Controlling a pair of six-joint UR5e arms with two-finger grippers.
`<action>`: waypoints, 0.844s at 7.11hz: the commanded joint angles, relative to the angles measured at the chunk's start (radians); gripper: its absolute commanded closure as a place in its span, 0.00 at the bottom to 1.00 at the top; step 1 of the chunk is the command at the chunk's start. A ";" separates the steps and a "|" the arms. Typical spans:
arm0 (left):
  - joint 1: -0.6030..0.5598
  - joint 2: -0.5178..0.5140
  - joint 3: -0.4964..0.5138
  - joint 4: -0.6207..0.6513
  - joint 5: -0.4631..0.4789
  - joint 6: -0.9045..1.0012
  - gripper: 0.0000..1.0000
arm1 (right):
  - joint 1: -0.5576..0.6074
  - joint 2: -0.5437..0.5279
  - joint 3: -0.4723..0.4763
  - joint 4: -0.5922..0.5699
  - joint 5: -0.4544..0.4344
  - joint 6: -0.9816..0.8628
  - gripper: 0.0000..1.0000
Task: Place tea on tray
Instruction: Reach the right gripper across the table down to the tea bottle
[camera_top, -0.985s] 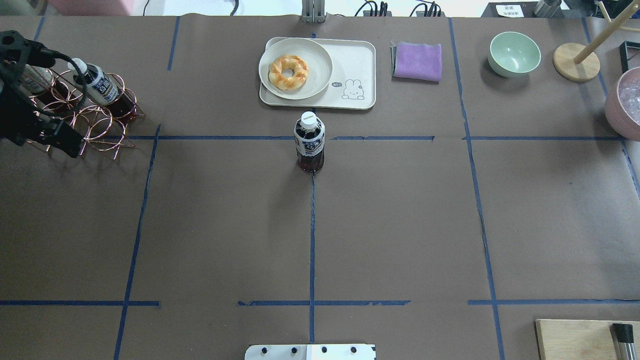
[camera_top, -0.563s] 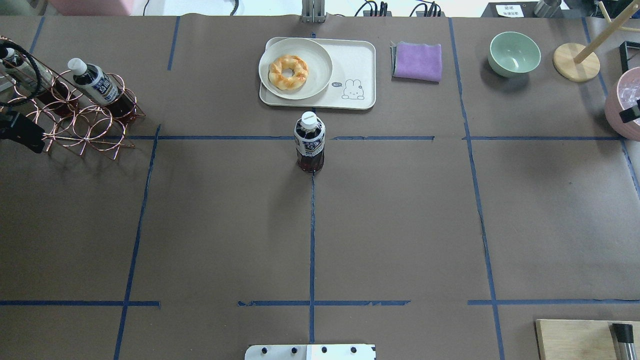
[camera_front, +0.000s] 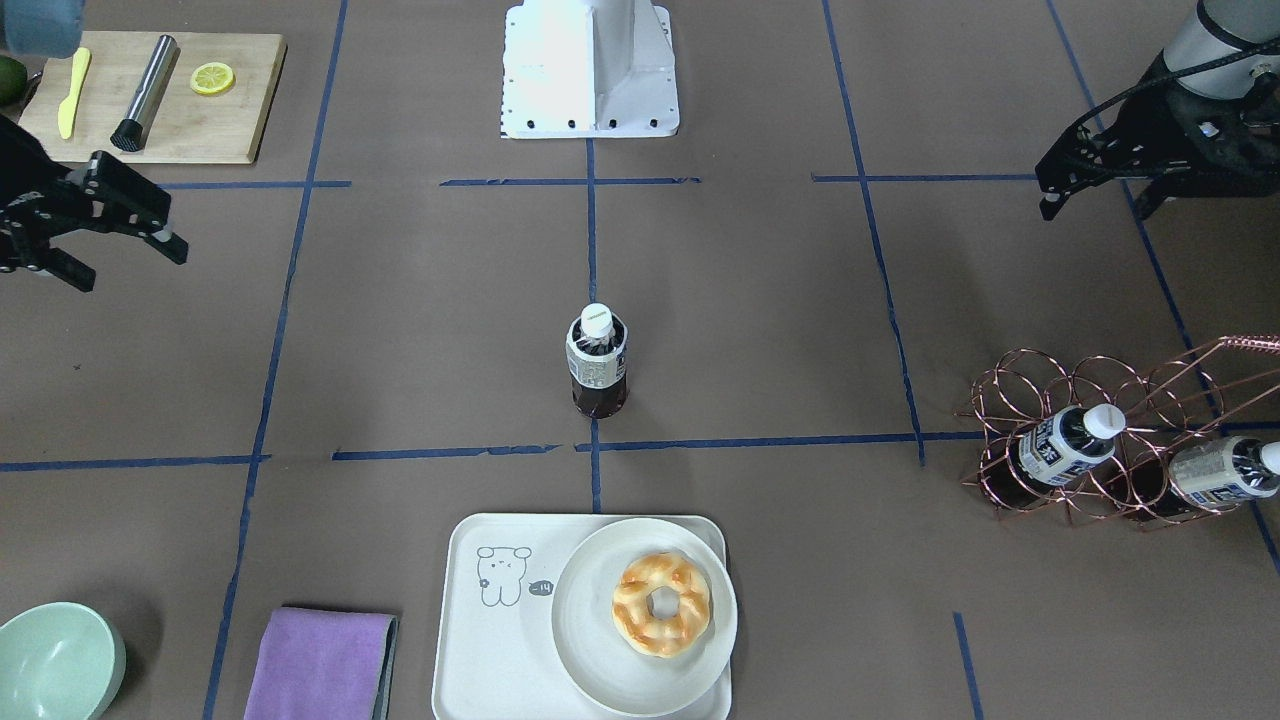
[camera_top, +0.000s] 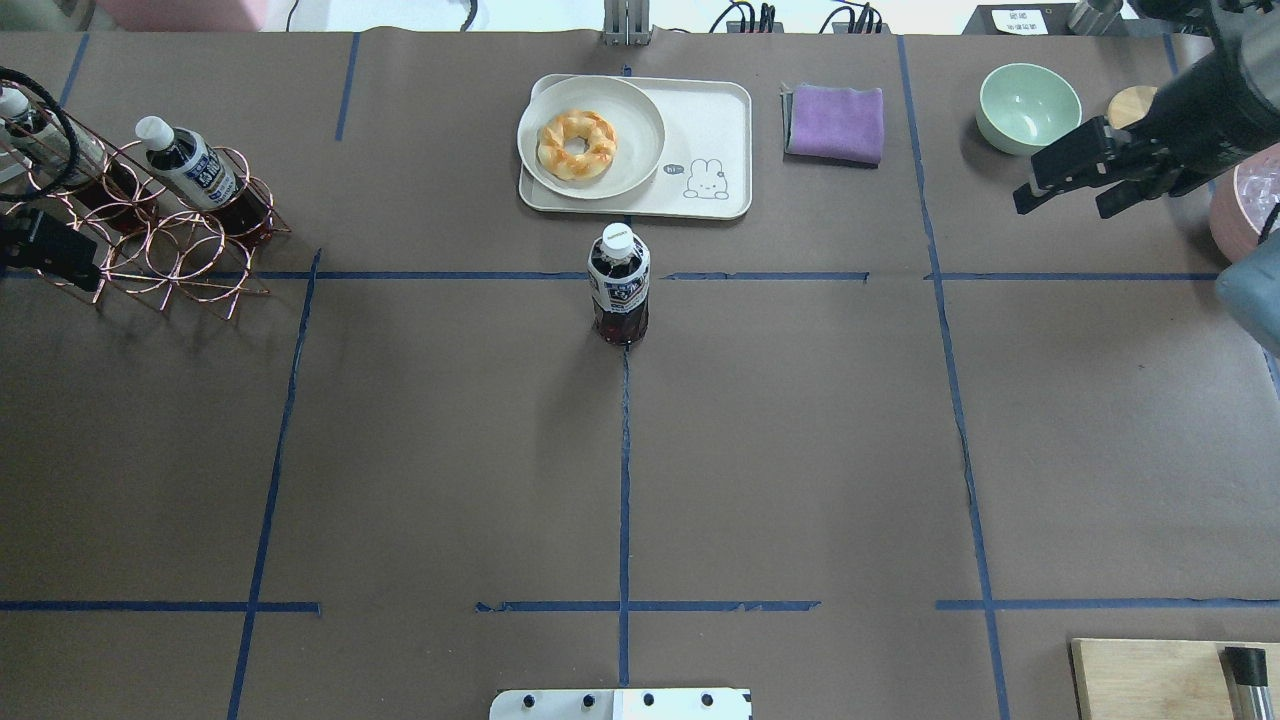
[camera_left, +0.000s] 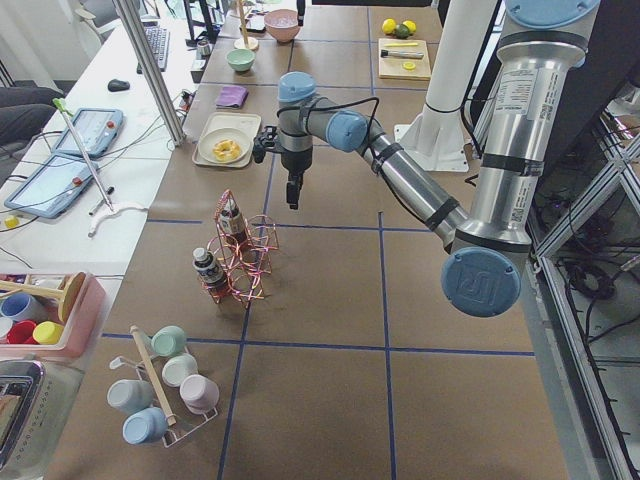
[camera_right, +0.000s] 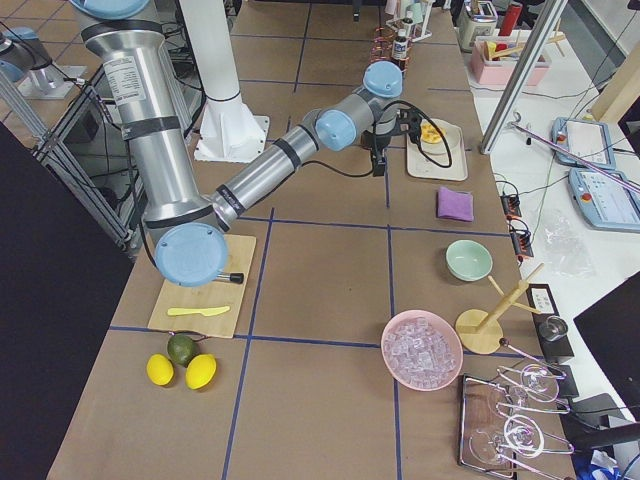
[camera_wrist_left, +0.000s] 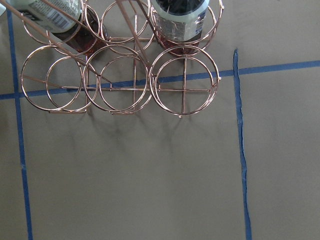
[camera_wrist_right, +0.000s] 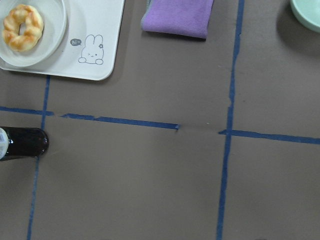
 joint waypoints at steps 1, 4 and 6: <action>0.000 0.078 0.032 -0.157 -0.001 -0.035 0.00 | -0.110 0.183 0.001 -0.188 -0.122 0.083 0.00; 0.002 0.076 0.035 -0.159 -0.001 -0.074 0.00 | -0.274 0.407 -0.089 -0.269 -0.253 0.284 0.00; 0.003 0.076 0.032 -0.159 -0.006 -0.081 0.00 | -0.317 0.604 -0.283 -0.269 -0.276 0.386 0.01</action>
